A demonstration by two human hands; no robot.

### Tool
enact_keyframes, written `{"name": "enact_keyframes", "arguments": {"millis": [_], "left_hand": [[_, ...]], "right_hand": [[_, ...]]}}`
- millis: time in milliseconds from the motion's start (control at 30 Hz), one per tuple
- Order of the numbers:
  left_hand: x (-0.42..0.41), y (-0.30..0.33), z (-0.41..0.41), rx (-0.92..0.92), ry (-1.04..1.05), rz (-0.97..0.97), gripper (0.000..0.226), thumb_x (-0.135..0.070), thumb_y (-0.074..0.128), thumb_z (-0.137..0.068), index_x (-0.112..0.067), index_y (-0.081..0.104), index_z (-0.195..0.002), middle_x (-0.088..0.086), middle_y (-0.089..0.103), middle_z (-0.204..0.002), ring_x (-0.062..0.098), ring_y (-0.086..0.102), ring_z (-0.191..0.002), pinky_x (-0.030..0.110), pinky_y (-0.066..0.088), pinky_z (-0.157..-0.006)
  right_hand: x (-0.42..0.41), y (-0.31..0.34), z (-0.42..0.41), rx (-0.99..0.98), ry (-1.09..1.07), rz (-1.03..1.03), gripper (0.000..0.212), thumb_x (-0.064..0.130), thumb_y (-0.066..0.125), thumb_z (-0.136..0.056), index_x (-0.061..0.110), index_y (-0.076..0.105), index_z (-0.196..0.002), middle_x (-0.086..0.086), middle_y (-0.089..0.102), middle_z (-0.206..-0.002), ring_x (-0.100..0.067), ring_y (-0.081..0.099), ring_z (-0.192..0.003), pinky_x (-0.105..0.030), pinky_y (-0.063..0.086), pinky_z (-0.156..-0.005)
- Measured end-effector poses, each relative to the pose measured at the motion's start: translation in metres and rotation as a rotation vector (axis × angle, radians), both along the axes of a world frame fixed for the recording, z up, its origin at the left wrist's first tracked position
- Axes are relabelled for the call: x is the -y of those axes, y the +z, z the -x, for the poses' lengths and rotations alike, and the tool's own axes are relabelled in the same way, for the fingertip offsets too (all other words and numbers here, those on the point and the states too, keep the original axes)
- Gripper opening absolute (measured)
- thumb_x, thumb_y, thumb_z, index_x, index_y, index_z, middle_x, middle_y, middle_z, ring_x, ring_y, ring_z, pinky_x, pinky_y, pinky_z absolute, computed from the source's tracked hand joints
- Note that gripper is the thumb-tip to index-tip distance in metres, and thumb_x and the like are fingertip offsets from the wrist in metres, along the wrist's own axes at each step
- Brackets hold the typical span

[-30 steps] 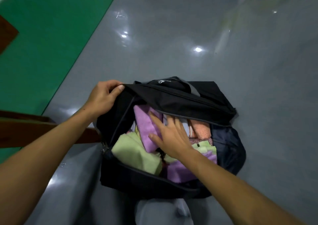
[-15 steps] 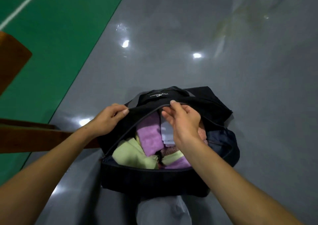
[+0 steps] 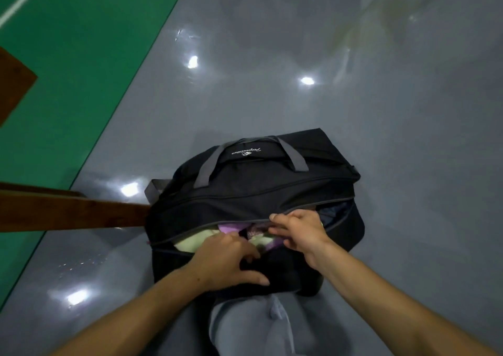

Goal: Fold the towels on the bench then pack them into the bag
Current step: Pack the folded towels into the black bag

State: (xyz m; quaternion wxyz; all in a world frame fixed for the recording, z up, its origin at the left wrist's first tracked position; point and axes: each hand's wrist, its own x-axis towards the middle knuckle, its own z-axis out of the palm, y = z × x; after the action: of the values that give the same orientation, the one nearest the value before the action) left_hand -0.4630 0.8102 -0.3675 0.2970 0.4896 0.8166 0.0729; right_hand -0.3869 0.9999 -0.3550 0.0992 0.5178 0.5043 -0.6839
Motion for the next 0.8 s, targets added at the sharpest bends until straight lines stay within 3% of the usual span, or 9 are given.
{"name": "enact_keyframes", "arguments": {"millis": [100,200,267,333,367,467,567,700,800], "left_hand": [[-0.006,0.002,0.001,0.061,-0.016,0.009,0.034,-0.066,0.062,-0.089,-0.038,0.07,-0.107,-0.013,0.068,-0.103,0.011,0.059,-0.105,0.032,0.047,-0.082],[-0.004,0.019,0.011,-0.204,-0.061,-0.303,0.02,-0.05,0.061,-0.095,-0.03,0.063,-0.093,-0.012,0.061,-0.1,0.016,0.054,-0.095,0.034,0.044,-0.074],[-0.003,0.025,0.017,-0.409,-0.061,-0.396,0.018,-0.043,0.064,-0.095,-0.025,0.063,-0.092,-0.003,0.062,-0.122,0.024,0.056,-0.113,0.04,0.046,-0.088],[-0.001,0.02,0.023,-0.472,-0.027,-0.337,0.015,-0.039,0.066,-0.094,-0.024,0.064,-0.091,0.007,0.051,-0.153,0.032,0.048,-0.139,0.047,0.042,-0.107],[0.0,0.011,0.026,-0.462,-0.024,-0.306,0.014,-0.039,0.063,-0.095,-0.025,0.063,-0.092,0.006,0.051,-0.155,0.03,0.049,-0.14,0.045,0.042,-0.108],[0.002,-0.016,0.028,-0.444,0.038,-0.22,0.022,-0.042,0.048,-0.101,-0.027,0.063,-0.096,-0.009,0.072,-0.112,0.02,0.066,-0.105,0.037,0.046,-0.083],[0.003,-0.025,0.028,-0.402,0.124,-0.188,0.023,-0.046,0.046,-0.098,-0.029,0.058,-0.089,-0.011,0.065,-0.084,0.018,0.064,-0.085,0.036,0.048,-0.071],[-0.006,-0.019,0.022,-0.243,0.15,-0.129,0.02,-0.053,0.044,-0.092,-0.034,0.048,-0.096,-0.013,0.06,-0.077,0.015,0.063,-0.071,0.035,0.051,-0.068],[-0.037,-0.011,0.012,-0.051,0.215,-0.088,0.03,-0.053,0.054,-0.087,-0.038,0.044,-0.11,-0.021,0.07,-0.095,0.013,0.07,-0.085,0.035,0.051,-0.072]], "right_hand": [[-0.003,0.01,0.002,0.033,0.041,-0.056,0.025,0.017,0.077,-0.092,0.017,0.056,-0.079,-0.008,0.081,-0.089,-0.014,0.079,-0.08,-0.02,0.039,-0.043],[-0.006,0.024,0.007,0.0,-0.029,-0.121,0.018,0.012,0.073,-0.092,0.011,0.062,-0.079,-0.009,0.079,-0.079,-0.016,0.079,-0.074,-0.022,0.034,-0.039],[-0.005,0.023,0.011,-0.003,-0.064,-0.058,0.01,0.008,0.073,-0.092,0.005,0.066,-0.085,-0.011,0.078,-0.078,-0.016,0.077,-0.067,-0.02,0.032,-0.038],[-0.001,0.016,0.014,0.037,-0.062,0.039,0.012,0.004,0.071,-0.092,-0.002,0.067,-0.101,-0.011,0.078,-0.078,-0.016,0.076,-0.061,-0.018,0.034,-0.037],[-0.001,0.012,0.013,0.044,-0.045,0.057,0.017,0.003,0.071,-0.093,-0.003,0.065,-0.107,-0.013,0.078,-0.08,-0.017,0.076,-0.06,-0.019,0.039,-0.037],[-0.011,0.003,0.008,-0.033,0.009,-0.003,0.012,0.004,0.072,-0.094,-0.002,0.066,-0.103,-0.02,0.075,-0.098,-0.023,0.077,-0.067,-0.031,0.057,-0.047],[-0.037,-0.005,-0.016,-0.191,0.117,-0.278,0.002,0.013,0.075,-0.094,0.011,0.076,-0.092,-0.008,0.077,-0.091,-0.02,0.078,-0.077,-0.041,0.064,-0.063],[-0.081,-0.021,-0.06,-0.218,0.323,-0.669,0.013,0.015,0.075,-0.093,0.026,0.075,-0.088,0.019,0.076,-0.085,-0.001,0.072,-0.082,-0.023,0.059,-0.08],[-0.116,-0.045,-0.081,-0.097,0.417,-0.96,0.012,0.018,0.071,-0.094,0.028,0.07,-0.101,0.012,0.072,-0.098,-0.012,0.068,-0.094,-0.037,0.057,-0.088]]}}
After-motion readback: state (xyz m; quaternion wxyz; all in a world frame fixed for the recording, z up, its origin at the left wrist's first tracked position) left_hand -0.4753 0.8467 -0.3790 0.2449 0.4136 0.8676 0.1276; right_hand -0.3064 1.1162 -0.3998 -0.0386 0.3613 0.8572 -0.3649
